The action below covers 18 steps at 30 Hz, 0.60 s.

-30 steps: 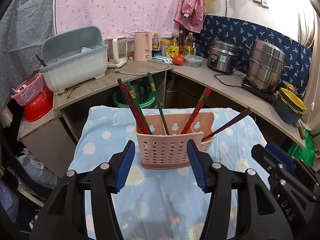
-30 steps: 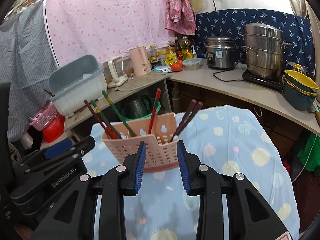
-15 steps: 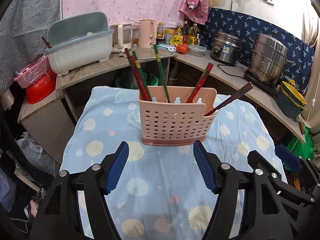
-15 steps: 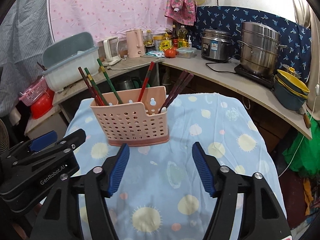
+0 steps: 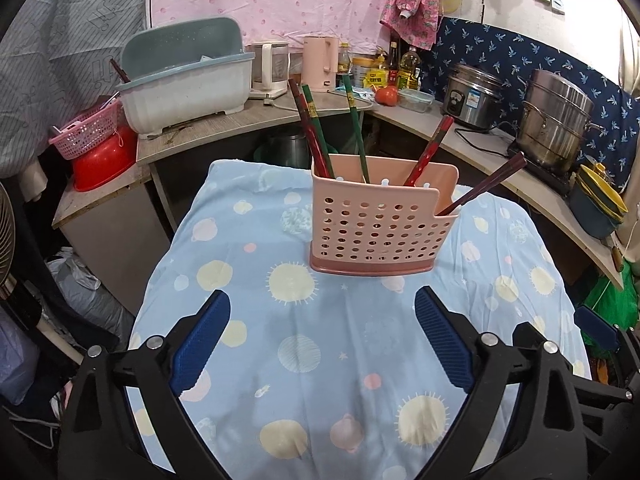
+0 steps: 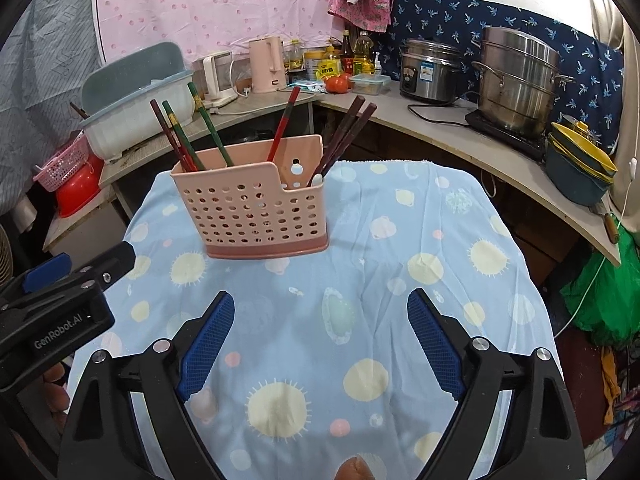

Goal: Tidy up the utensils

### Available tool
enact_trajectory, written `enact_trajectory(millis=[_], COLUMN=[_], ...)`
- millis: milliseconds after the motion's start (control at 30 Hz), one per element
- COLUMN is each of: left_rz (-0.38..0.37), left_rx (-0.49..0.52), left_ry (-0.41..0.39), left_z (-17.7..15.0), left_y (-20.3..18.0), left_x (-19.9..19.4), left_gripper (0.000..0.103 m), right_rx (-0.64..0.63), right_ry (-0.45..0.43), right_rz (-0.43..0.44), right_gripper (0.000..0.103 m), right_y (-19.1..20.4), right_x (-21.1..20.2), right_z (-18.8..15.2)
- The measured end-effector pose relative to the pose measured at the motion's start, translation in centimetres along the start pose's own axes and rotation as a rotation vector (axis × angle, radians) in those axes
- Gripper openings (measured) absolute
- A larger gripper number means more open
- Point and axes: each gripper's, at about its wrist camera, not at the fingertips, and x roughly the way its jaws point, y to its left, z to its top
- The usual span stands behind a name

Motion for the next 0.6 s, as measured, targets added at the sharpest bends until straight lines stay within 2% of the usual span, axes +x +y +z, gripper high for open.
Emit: enact_trajectory(millis=[33,100,600], left_rz=[0.004,0.009,0.036], left_rx=[0.000,0.003,-0.001], left_ry=[-0.001,0.002,0.024], left_z=[-0.2,-0.4,-1.7], left_y=[0.0,0.0,0.0], left_x=[-0.1,-0.1,0.1], left_gripper=[0.091,0.092,0.095], right_rx=[-0.001,-0.002,0.002], right_ry=[0.002,0.002,0.031], right_rz=[-0.001,-0.011,-0.012], right_gripper=[0.086,0.097,0.097], right_y=[0.0,-0.1,-0.3], right_x=[0.1,0.1,0.5], right_z=[-0.1,-0.3,-1.2])
